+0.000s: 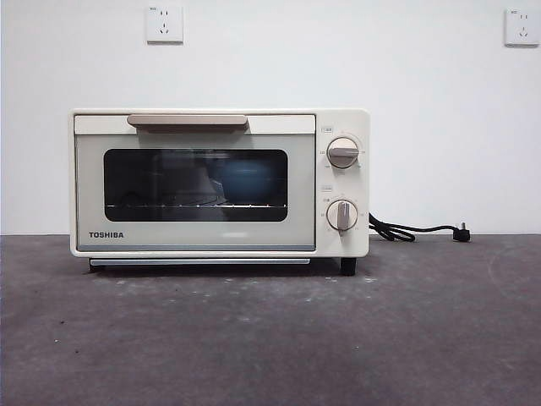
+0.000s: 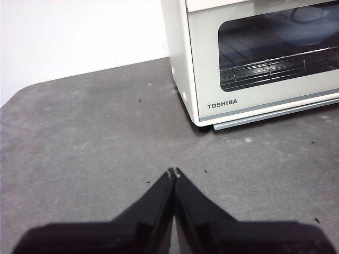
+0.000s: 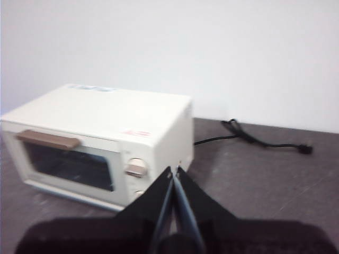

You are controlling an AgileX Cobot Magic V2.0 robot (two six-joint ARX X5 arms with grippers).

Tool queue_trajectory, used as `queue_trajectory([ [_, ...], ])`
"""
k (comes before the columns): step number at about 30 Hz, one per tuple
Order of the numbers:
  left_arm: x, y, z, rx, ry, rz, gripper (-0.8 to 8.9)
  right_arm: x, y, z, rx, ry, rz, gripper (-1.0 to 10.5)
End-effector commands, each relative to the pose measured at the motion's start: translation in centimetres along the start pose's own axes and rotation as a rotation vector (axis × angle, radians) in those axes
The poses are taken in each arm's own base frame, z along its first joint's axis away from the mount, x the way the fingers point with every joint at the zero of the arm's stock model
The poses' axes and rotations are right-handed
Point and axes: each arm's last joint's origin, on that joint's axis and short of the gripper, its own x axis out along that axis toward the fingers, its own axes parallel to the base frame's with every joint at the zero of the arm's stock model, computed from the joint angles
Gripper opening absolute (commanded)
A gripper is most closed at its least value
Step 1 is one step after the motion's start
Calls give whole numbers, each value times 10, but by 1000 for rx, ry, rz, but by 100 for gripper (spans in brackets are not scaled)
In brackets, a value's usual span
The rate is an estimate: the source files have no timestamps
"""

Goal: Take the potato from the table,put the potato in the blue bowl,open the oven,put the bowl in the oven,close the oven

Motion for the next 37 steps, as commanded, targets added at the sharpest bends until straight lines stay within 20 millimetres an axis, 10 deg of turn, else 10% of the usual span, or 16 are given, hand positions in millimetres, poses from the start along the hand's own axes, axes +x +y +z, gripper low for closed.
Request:
queue_trajectory([
  [1, 1, 0, -3, -7, 8, -1, -4, 7, -3, -40, -8, -34, -22, 3],
  [16, 1, 0, -3, -7, 8, -1, -4, 14, -3, -164, 30, -31, -43, 3],
  [37, 1, 0, -3, -7, 8, -1, -4, 16, -3, -191, 127, 66, -66, 3],
])
